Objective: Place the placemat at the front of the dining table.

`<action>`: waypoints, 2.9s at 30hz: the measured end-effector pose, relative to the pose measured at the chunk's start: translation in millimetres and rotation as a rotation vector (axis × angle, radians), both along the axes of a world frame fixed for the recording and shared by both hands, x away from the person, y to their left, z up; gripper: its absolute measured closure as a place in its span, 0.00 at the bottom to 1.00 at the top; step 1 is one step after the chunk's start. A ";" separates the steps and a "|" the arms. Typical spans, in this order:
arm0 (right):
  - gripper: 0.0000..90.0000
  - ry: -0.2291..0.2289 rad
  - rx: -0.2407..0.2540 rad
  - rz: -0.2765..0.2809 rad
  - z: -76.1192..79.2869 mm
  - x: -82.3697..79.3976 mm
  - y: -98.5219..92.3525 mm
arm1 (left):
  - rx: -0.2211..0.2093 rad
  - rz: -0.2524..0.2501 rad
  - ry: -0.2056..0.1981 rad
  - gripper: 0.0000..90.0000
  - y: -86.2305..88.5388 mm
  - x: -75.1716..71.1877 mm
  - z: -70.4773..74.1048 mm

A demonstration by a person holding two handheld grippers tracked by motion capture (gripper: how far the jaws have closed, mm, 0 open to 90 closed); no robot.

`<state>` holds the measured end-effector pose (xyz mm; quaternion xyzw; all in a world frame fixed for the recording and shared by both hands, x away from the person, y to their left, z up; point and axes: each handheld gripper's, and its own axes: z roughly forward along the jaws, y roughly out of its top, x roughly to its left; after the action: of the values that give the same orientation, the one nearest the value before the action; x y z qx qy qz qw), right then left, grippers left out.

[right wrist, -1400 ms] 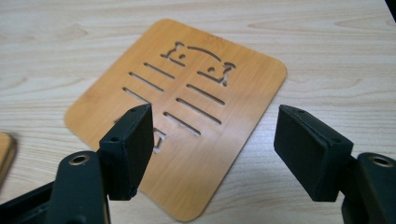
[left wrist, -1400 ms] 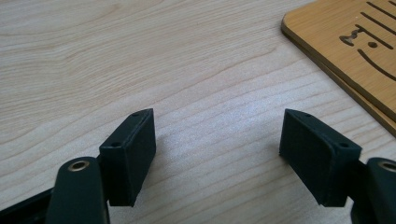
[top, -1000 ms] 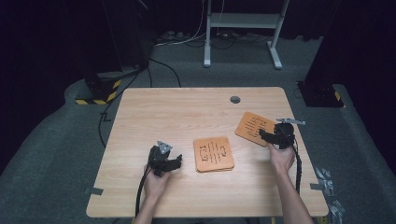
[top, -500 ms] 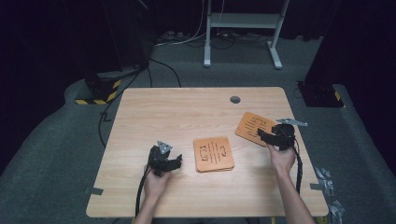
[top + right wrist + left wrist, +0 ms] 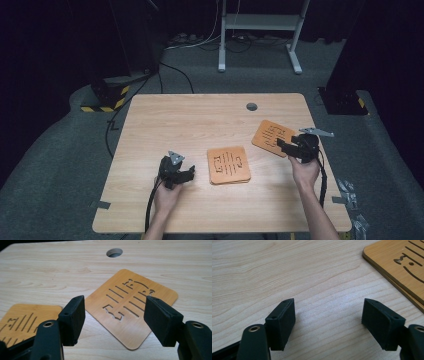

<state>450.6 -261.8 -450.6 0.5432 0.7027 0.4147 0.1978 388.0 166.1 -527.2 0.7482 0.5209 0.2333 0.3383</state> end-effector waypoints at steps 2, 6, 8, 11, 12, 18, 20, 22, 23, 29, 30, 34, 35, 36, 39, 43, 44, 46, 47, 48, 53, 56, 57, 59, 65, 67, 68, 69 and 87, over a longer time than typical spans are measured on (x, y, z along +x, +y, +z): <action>0.37 0.008 -0.014 0.017 -0.2 -1.1 0.0 | -0.002 -0.001 -0.002 0.30 -0.6 -0.2 -0.1; 0.37 -0.001 -0.006 0.030 0.9 -5.8 -1.8 | -0.002 -0.001 -0.001 0.30 -0.5 -0.2 -0.1; 0.37 -0.004 -0.003 0.025 2.7 -7.6 -2.4 | -0.001 -0.001 -0.001 0.30 -0.5 -0.2 0.0; 0.37 -0.014 0.014 0.026 5.3 -11.4 -3.9 | -0.003 -0.001 -0.001 0.30 -0.5 -0.2 -0.1; 0.37 -0.018 0.009 0.031 6.1 -12.3 -3.9 | -0.002 -0.001 -0.001 0.30 -0.5 -0.2 -0.1; 0.37 -0.020 -0.013 0.047 5.6 -22.3 -1.0 | -0.002 -0.001 -0.001 0.30 -0.5 -0.2 -0.1; 0.37 -0.026 -0.008 0.053 5.0 -25.7 -1.8 | -0.002 -0.001 -0.001 0.30 -0.5 -0.2 -0.1; 0.37 -0.025 0.006 0.054 3.6 -28.5 -2.1 | -0.002 -0.001 -0.001 0.30 -0.5 -0.2 -0.1; 0.37 -0.024 -0.002 0.059 3.4 -29.3 -2.2 | -0.003 -0.001 -0.001 0.30 -0.5 -0.2 -0.1; 0.37 -0.026 -0.007 0.068 3.9 -36.5 -2.6 | -0.002 -0.001 -0.001 0.30 -0.5 -0.2 -0.1; 0.37 -0.024 0.000 0.065 4.1 -37.7 -2.7 | -0.002 -0.001 -0.001 0.30 -0.5 -0.2 -0.1; 0.38 -0.025 0.009 0.071 1.9 -41.4 -3.1 | -0.002 -0.001 -0.001 0.30 -0.4 -0.2 0.0; 0.38 -0.025 0.007 0.069 1.5 -42.5 -2.3 | -0.002 -0.001 -0.001 0.30 -0.5 -0.2 -0.1; 0.38 -0.029 0.008 0.072 1.2 -43.6 -2.0 | -0.003 -0.001 -0.001 0.30 -0.5 -0.2 -0.1; 0.38 -0.027 0.006 0.080 0.3 -47.3 -0.4 | -0.002 -0.001 -0.001 0.30 -0.5 -0.2 -0.1; 0.38 -0.038 0.009 0.080 -0.3 -52.7 0.7 | -0.002 -0.001 -0.001 0.30 -0.5 -0.2 0.0; 0.38 -0.036 0.008 0.087 -0.9 -53.7 0.9 | -0.002 -0.001 -0.001 0.30 -0.5 -0.2 -0.1; 0.38 -0.040 0.008 0.090 -1.7 -55.9 1.6 | -0.002 -0.001 -0.001 0.30 -0.5 -0.2 -0.1; 0.38 -0.040 0.018 0.089 -2.1 -57.7 1.5 | -0.002 -0.001 -0.001 0.30 -0.5 -0.2 -0.1; 0.38 -0.046 0.026 0.090 -3.1 -59.0 1.2 | -0.002 -0.001 -0.001 0.30 -0.5 -0.2 0.0; 0.38 -0.051 0.041 0.097 -6.8 -65.2 3.1 | -0.002 0.000 -0.001 0.30 -0.6 -0.3 -0.1; 0.38 -0.053 0.033 0.100 -9.0 -68.4 6.4 | -0.002 0.000 -0.001 0.30 -0.5 -0.3 0.0; 0.38 -0.051 0.032 0.103 -9.8 -69.7 7.6 | -0.002 0.000 0.000 0.30 -0.5 -0.3 -0.1; 0.38 -0.046 0.029 0.114 -12.8 -71.4 9.4 | -0.002 0.000 -0.001 0.30 -0.5 -0.3 0.0; 0.38 -0.031 0.026 0.127 -22.5 -77.7 14.9 | -0.002 -0.001 -0.001 0.30 -0.5 -0.3 0.0; 0.38 -0.024 0.023 0.131 -25.6 -79.6 16.2 | -0.002 0.000 -0.001 0.30 -0.5 -0.3 -0.1; 0.38 -0.023 0.020 0.133 -27.4 -80.3 16.5 | -0.002 -0.001 -0.001 0.30 -0.5 -0.3 0.0; 0.38 -0.018 0.023 0.130 -29.3 -81.2 16.9 | -0.002 -0.001 -0.001 0.30 -0.5 -0.3 0.0; 0.38 0.021 -0.032 0.138 -53.9 -90.4 30.6 | -0.002 0.000 -0.001 0.30 -0.5 -0.3 -0.1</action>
<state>360.2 -231.2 -504.5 0.4944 0.7472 0.4103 0.1701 387.7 165.6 -527.2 0.7478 0.5208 0.2331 0.3393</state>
